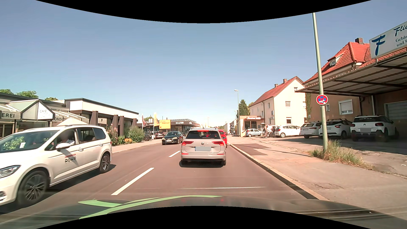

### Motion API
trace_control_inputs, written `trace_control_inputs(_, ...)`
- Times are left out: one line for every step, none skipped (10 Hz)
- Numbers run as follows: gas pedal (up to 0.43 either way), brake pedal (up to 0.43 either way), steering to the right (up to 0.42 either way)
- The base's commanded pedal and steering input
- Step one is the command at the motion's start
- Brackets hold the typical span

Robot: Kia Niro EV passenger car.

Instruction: Follow the waypoints while adhering to traffic rules and regulations

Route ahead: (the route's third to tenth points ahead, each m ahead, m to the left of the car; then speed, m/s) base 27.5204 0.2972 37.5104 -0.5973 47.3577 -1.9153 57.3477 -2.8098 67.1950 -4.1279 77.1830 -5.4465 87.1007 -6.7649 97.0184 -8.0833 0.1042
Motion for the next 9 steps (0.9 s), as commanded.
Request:
trace_control_inputs(0.000,0.091,0.008)
trace_control_inputs(0.000,0.091,0.008)
trace_control_inputs(0.000,0.098,0.008)
trace_control_inputs(0.000,0.098,0.008)
trace_control_inputs(0.000,0.110,0.008)
trace_control_inputs(0.000,0.140,0.008)
trace_control_inputs(0.000,0.183,0.008)
trace_control_inputs(0.000,0.220,0.008)
trace_control_inputs(0.000,0.232,0.008)
